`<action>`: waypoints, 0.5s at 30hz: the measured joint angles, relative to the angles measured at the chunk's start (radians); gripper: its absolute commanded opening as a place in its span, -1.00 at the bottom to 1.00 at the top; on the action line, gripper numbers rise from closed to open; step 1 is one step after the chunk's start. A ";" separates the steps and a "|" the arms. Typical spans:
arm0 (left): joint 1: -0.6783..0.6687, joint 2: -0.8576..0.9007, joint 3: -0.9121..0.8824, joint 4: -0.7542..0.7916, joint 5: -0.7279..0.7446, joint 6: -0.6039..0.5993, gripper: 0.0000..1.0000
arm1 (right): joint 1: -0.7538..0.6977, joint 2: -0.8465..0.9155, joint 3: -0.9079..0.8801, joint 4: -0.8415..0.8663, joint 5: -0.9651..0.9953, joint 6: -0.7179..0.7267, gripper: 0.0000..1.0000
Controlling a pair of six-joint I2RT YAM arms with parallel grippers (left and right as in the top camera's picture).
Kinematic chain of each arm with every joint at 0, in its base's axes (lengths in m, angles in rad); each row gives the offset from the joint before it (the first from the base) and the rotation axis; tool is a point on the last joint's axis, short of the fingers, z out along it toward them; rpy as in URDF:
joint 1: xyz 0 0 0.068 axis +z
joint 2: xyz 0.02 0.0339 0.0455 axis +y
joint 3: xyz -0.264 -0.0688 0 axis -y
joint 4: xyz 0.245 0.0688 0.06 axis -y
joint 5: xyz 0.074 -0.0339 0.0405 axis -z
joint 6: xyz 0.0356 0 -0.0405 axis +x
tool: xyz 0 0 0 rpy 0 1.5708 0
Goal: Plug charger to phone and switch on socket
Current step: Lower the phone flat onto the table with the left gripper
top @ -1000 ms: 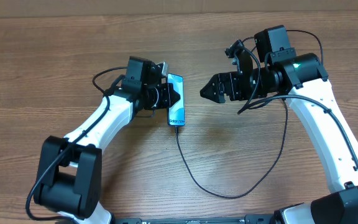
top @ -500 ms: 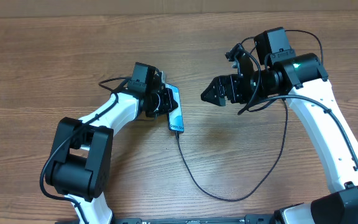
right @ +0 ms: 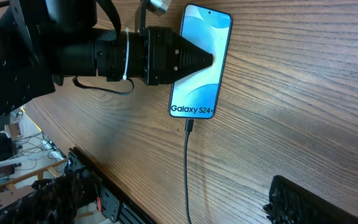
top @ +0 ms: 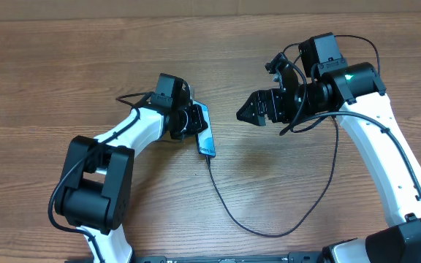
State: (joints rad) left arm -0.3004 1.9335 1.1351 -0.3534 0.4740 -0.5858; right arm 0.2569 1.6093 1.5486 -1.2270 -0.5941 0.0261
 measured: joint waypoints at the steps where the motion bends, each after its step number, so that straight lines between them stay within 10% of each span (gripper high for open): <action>1: 0.000 0.000 0.001 -0.011 -0.002 0.000 -0.63 | 0.000 0.000 0.000 -0.002 0.000 0.000 0.92; 15: 0.000 0.000 0.019 -0.105 -0.074 0.000 -0.54 | 0.000 0.000 0.000 -0.014 0.000 0.000 0.92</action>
State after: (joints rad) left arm -0.3004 1.9339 1.1542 -0.4580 0.4000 -0.5858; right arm 0.2569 1.6093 1.5486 -1.2411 -0.5938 0.0257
